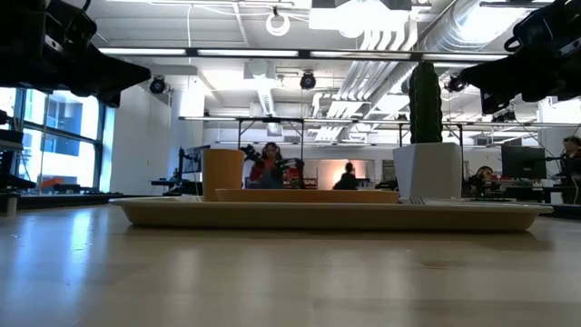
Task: Pick and place plate/cup/fork/spoon on tray
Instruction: Return to Home Position
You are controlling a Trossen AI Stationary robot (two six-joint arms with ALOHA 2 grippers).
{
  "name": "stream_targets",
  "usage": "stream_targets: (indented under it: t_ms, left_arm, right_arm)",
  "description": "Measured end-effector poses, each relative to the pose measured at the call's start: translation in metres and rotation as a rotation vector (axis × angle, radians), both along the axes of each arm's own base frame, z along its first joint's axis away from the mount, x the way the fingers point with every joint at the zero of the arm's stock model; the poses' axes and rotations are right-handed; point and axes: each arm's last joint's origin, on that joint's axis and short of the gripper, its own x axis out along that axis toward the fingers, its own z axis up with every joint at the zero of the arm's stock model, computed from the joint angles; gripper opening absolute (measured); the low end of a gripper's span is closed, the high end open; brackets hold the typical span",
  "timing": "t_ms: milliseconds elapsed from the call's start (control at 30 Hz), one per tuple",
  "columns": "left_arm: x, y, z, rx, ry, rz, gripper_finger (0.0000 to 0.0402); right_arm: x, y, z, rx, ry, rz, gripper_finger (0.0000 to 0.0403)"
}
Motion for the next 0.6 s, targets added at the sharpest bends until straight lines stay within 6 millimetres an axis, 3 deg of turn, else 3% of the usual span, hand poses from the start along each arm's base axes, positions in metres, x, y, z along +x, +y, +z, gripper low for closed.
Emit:
stream_targets:
  t_ms: [200,600]
  left_arm:
    - [0.0,0.0,-0.0001,-0.072,-0.008,-0.002,0.0]
    - [0.0,0.0,0.0,-0.053,-0.007,-0.001,0.0]
  right_arm:
    - [0.0001,0.0001,-0.0002,0.073,0.001,0.004,0.0]
    - [0.0001,0.0001,-0.0003,0.139,0.003,0.007,0.0]
